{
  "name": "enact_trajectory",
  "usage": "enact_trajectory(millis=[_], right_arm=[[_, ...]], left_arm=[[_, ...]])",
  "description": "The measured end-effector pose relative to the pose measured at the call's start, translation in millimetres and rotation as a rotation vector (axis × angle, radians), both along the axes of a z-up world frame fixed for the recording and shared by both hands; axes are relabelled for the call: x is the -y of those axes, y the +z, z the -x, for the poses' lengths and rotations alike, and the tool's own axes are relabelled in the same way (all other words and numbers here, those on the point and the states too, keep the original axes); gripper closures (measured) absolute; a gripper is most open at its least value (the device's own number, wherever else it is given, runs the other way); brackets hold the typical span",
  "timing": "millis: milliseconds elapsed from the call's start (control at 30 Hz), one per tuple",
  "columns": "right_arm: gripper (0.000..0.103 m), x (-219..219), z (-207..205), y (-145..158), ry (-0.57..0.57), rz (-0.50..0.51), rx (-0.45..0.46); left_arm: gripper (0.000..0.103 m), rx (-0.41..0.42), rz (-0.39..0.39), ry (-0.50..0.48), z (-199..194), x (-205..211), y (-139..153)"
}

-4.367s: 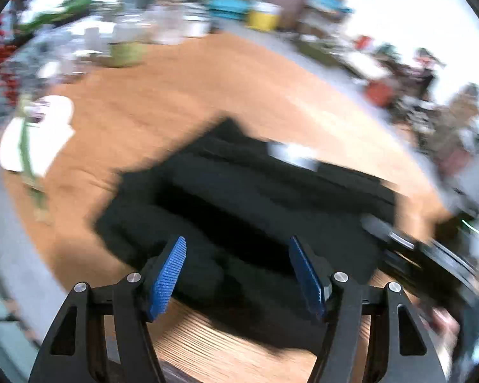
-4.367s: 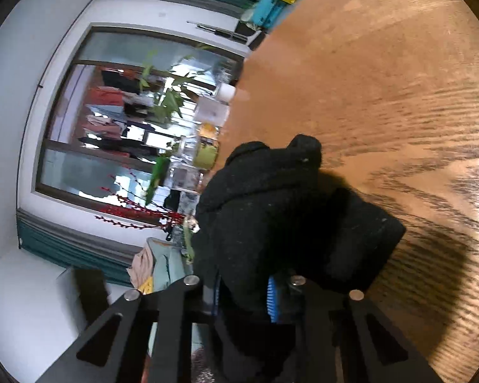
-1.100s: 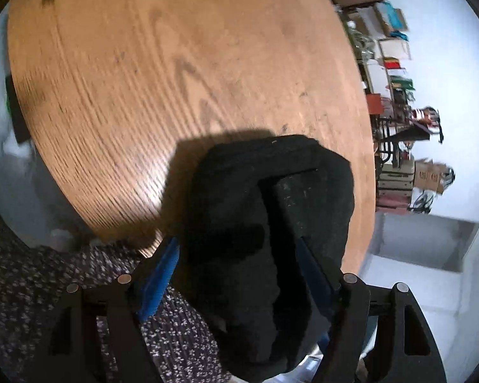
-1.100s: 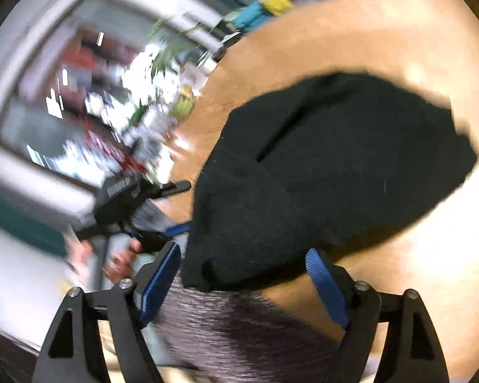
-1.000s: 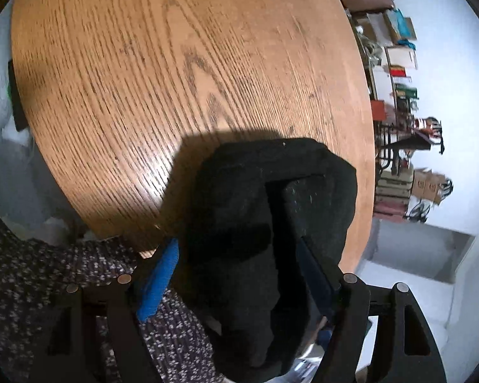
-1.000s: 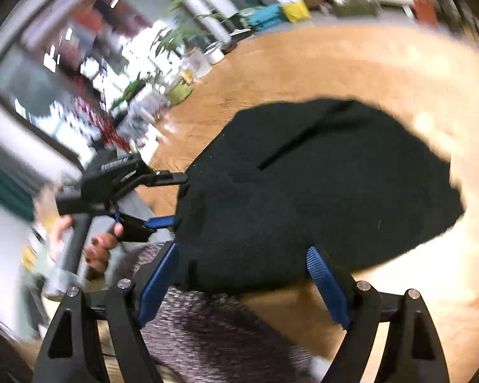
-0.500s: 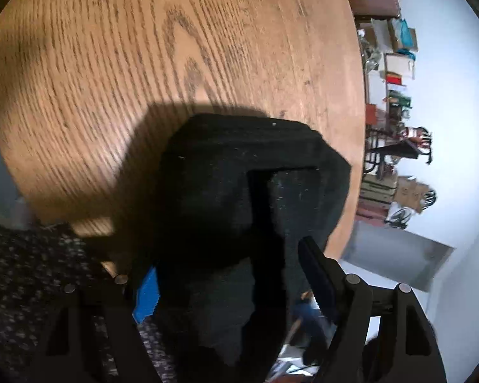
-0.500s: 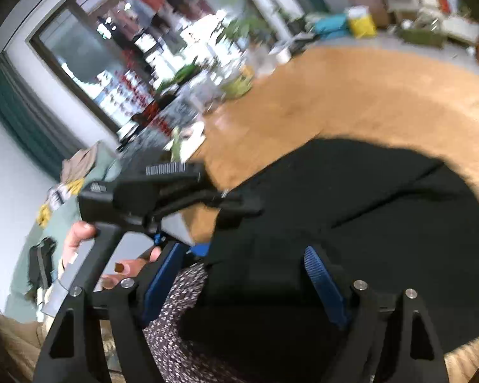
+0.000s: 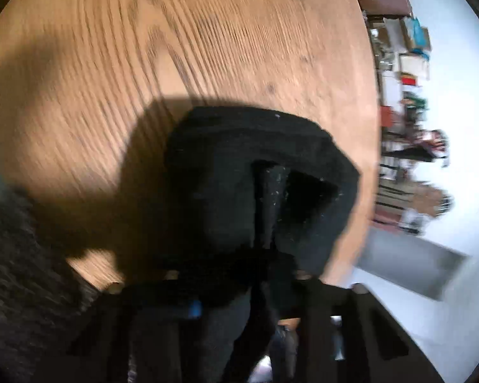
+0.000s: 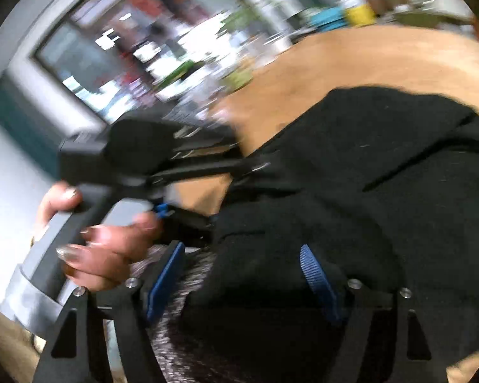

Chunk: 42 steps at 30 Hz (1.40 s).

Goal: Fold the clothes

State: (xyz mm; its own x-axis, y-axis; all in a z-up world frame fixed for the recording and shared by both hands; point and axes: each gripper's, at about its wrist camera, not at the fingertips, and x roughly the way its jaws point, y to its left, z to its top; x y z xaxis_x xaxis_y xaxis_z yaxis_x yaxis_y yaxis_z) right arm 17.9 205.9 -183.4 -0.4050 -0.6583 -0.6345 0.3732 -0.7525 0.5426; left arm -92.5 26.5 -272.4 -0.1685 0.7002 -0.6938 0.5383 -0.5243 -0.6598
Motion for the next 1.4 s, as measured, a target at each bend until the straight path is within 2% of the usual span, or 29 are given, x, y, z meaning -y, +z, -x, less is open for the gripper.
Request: enact_trajectory(millis=[67,133,233,333,500,600,767,933,967,1033,1067,1100,1133,1167,1200,1233,1300,1333,1400], right_arm=[[0.017,-17,-14,12,-0.08,-0.072,-0.064],[0.014,-29,-34,28,-0.136,-0.202,-0.176],[0.008,-31,-69,45,-0.17,-0.421,-0.336],[0.005,-21,-104,54,-0.177,-0.582,-0.467],[0.0,3,-139,48,-0.213,-0.668,-0.589],[0.0,16,-143,35,-0.265,-0.741,-0.659],[0.0,40,-114,8,-0.354,-0.916,-0.729],[0.0,63,-86,-6,-0.35,-0.976,-0.756],[0.0,65,-79,-9,-0.356,-0.996,-0.745],[0.0,58,-55,-17,-0.385,-1.029,-0.638],[0.002,53,-43,-19,-0.394,-1.025,-0.567],[0.012,48,-37,-19,-0.397,-1.005,-0.523],[0.03,40,-32,-16,-0.393,-0.958,-0.482],[0.038,31,-28,-12,-0.387,-0.899,-0.457],[0.051,26,-26,-8,-0.381,-0.877,-0.453],[0.058,25,-24,-6,-0.363,-0.902,-0.47],[0.065,28,-22,-5,-0.33,-1.057,-0.555],[0.068,31,-21,-6,-0.318,-1.193,-0.622],[0.069,30,-20,-1,-0.274,-1.366,-0.732]], left_arm=[[0.078,0.028,-0.072,-0.005,1,-7,-1],[0.078,0.035,-0.093,-0.025,7,-16,7],[0.079,0.03,-0.101,-0.053,19,-34,26],[0.079,0.027,-0.074,-0.081,22,-53,50],[0.079,0.053,-0.116,-0.095,27,-78,75],[0.079,0.08,-0.136,-0.104,24,-88,80],[0.079,0.137,-0.17,-0.092,23,-90,85],[0.079,0.147,-0.166,-0.088,28,-92,87],[0.079,0.152,-0.169,-0.09,30,-92,87],[0.079,0.159,-0.171,-0.097,32,-93,86],[0.079,0.156,-0.165,-0.1,34,-93,85],[0.079,0.153,-0.155,-0.102,36,-94,85],[0.079,0.149,-0.145,-0.105,38,-95,85],[0.079,0.142,-0.139,-0.108,39,-96,86],[0.079,0.133,-0.141,-0.112,40,-98,86],[0.079,0.121,-0.153,-0.112,42,-98,88],[0.079,0.098,-0.157,-0.112,46,-99,94],[0.079,0.082,-0.153,-0.114,46,-99,100],[0.079,0.016,-0.079,-0.143,47,-105,119]])
